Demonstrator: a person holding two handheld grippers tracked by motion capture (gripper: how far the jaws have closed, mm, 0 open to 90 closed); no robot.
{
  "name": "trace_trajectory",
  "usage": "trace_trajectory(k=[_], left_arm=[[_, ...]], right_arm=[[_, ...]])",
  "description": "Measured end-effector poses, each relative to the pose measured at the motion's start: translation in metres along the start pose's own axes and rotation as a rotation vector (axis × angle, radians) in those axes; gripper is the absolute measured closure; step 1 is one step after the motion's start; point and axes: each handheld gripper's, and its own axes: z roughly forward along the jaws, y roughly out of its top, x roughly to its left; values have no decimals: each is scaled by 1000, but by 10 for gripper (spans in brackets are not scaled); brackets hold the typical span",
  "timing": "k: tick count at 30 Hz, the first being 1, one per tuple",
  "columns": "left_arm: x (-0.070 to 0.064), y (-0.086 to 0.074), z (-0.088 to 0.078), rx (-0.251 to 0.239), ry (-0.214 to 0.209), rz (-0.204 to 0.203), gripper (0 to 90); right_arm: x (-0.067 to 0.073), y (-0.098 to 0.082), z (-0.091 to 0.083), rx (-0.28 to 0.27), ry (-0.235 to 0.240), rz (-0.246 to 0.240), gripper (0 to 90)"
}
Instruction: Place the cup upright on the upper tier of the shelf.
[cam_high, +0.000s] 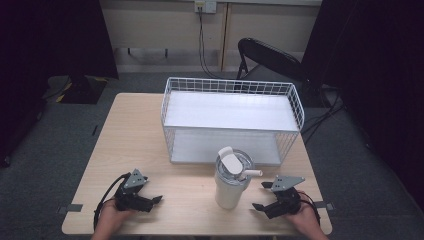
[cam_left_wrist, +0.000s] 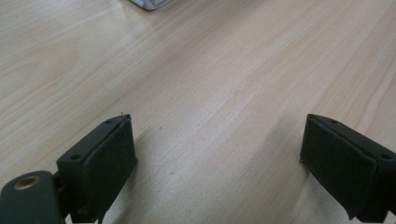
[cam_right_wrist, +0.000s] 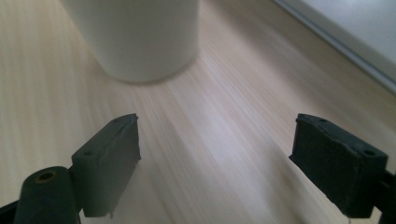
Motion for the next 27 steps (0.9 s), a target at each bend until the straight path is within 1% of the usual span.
trace_trajectory(k=[2,4,5,7,8,12,13,14,16,17,18,19,20,21,26,27], left_arm=[[0,0,0,0,0,0,97],[0,0,0,0,0,0,97],[0,0,0,0,0,0,97],[0,0,0,-1,-1,1,97],[0,0,0,-1,-1,1,97],[0,0,0,-1,0,0,97],[0,0,0,-1,0,0,97],[0,0,0,-1,0,0,97],[0,0,0,-1,0,0,97],[0,0,0,-1,0,0,97],[0,0,0,-1,-1,-2,97],[0,0,0,-1,0,0,97],[0,0,0,-1,0,0,97],[0,0,0,-1,0,0,97],[0,0,0,-1,0,0,97],[0,0,0,-1,-1,-2,97]], right_arm=[[5,9,-1,-32,17,-17,146],[9,18,-1,-74,37,-12,146],[11,23,-1,-92,50,-18,145],[18,36,1,-132,70,-36,140],[18,36,1,-132,70,-36,140],[24,47,3,-163,85,-51,139],[25,51,3,-185,91,-55,137],[25,51,3,-185,91,-55,137],[25,55,2,-217,100,-55,136],[25,55,2,-217,100,-55,136],[25,57,1,-243,103,-49,135],[25,58,1,-255,107,-52,134],[25,58,1,-255,107,-52,134],[25,60,1,-277,114,-56,132],[27,63,6,-285,124,-60,131],[28,64,9,-287,121,-72,121]])
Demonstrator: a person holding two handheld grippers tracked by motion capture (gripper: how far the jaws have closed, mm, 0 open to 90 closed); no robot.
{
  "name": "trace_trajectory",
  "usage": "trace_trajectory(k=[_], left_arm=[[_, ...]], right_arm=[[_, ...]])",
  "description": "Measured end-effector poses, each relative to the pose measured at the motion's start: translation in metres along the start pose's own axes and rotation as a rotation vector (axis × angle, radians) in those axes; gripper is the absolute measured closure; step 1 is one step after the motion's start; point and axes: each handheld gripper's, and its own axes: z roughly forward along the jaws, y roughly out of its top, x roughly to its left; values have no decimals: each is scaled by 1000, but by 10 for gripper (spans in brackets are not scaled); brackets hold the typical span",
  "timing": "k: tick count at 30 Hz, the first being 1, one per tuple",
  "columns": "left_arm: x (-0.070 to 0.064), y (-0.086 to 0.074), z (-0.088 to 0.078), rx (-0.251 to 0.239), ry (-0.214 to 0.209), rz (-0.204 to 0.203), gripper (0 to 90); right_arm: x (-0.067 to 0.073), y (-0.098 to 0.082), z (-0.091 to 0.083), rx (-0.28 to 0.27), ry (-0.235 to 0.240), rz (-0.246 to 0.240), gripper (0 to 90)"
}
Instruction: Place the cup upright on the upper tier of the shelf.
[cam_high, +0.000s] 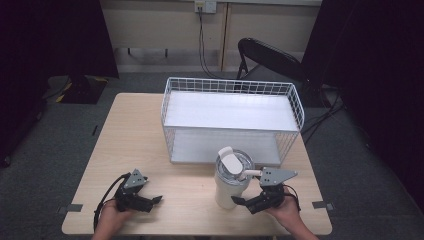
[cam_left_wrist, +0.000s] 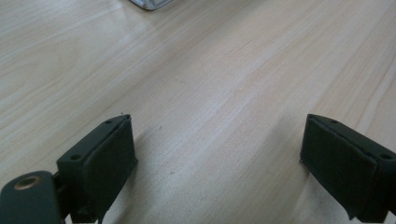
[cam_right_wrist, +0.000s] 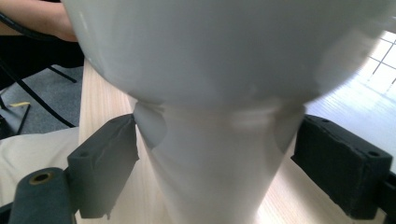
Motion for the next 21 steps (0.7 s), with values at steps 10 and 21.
trace_trajectory(k=[10,21], left_arm=[[0,0,0,0,0,0,97],[0,0,0,0,0,0,97]], right_arm=[[-1,-2,8,-79,15,29,95],[0,-3,12,-99,6,21,92]])
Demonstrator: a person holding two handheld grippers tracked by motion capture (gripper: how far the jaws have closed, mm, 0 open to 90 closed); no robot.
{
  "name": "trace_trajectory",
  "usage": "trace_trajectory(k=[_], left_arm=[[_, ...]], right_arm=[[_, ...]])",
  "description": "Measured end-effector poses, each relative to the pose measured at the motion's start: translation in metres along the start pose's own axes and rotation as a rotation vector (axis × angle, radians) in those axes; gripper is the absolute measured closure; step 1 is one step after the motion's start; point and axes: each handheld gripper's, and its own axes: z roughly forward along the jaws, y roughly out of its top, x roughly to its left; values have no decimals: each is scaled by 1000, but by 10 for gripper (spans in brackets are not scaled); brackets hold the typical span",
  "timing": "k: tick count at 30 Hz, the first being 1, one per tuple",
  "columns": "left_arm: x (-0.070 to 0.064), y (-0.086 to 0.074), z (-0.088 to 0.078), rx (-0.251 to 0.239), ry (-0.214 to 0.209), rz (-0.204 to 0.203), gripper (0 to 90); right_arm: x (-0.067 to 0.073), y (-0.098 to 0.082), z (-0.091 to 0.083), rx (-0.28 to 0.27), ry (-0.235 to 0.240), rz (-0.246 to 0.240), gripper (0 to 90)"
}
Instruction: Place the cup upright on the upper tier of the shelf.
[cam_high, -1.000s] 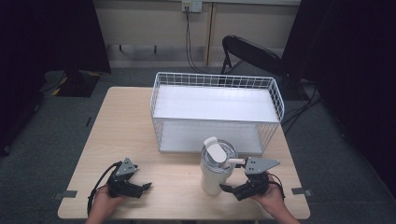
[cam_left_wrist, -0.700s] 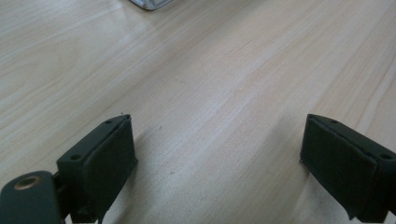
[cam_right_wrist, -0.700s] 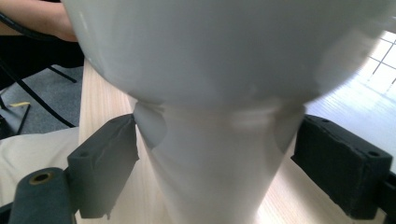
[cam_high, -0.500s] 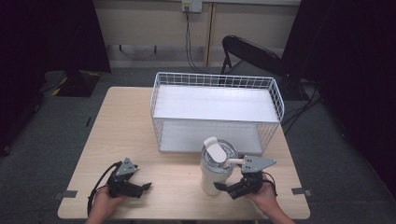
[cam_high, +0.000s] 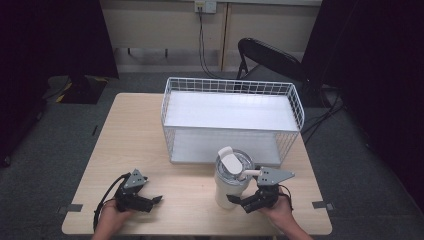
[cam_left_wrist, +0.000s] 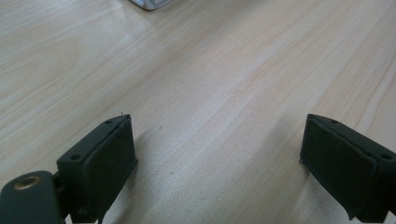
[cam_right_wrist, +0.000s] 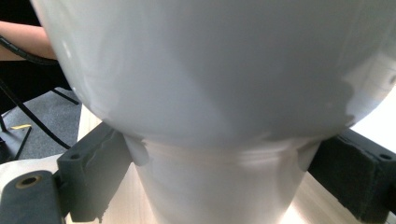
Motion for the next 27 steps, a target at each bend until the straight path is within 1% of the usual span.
trace_trajectory(k=[6,7,11,19,24,27], left_arm=[[0,0,0,0,0,0,97],[0,0,0,0,0,0,97],[0,0,0,0,0,0,97],[0,0,0,0,0,0,97],[0,0,0,0,1,2,97],[0,0,0,0,1,2,97]], right_arm=[[0,-2,2,-19,-1,-9,90],[0,-3,3,-31,0,-7,90],[-1,-5,4,-51,7,1,89],[-3,-4,8,-57,18,-6,88],[-2,-4,5,-47,19,-13,88],[-3,-7,5,-58,17,-24,86]])
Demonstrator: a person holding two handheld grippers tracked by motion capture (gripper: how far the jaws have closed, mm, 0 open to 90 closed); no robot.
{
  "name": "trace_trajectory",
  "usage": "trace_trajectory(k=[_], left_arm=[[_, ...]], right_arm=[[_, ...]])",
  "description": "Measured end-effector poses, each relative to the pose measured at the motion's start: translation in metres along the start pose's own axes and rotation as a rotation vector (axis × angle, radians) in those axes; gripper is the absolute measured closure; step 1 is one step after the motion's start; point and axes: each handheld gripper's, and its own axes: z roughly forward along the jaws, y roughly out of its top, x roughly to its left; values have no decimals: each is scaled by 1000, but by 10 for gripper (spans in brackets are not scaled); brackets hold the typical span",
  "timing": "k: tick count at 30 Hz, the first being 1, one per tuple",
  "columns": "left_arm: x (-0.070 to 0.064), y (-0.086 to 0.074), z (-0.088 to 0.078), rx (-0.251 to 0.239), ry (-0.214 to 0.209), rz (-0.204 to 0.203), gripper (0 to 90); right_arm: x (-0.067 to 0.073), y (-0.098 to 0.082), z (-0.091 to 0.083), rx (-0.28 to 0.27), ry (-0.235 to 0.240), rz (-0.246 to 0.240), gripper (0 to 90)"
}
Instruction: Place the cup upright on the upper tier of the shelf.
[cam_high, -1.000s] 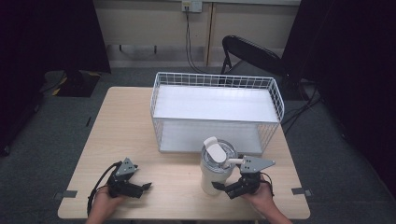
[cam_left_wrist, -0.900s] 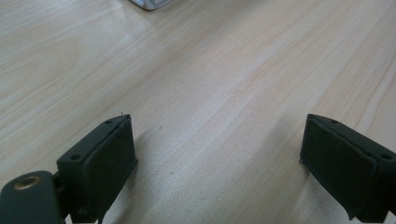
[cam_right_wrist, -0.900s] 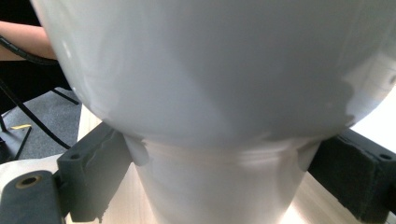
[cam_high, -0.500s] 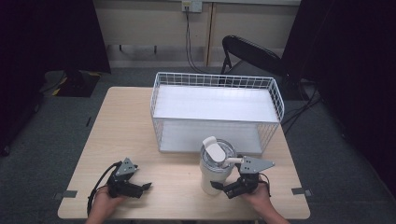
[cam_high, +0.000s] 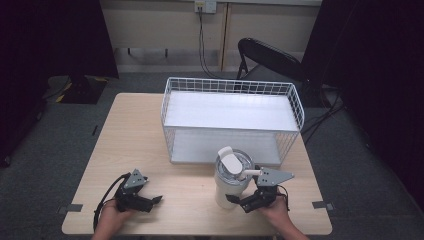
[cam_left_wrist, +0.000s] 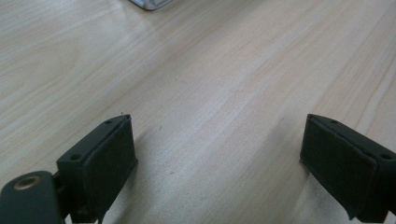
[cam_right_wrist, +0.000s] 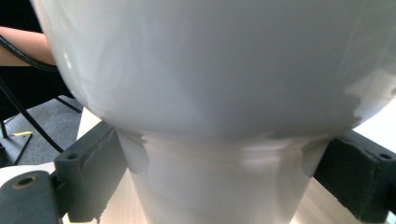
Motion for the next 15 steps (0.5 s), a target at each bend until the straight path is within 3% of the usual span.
trace_trajectory(k=[4,11,15], left_arm=[[0,0,0,-1,-1,-3,97],[0,0,0,0,0,0,97],[0,0,0,0,0,-1,97]], right_arm=[[0,0,3,1,3,-13,84],[-2,1,6,12,16,12,78],[0,0,10,25,-6,3,77]])
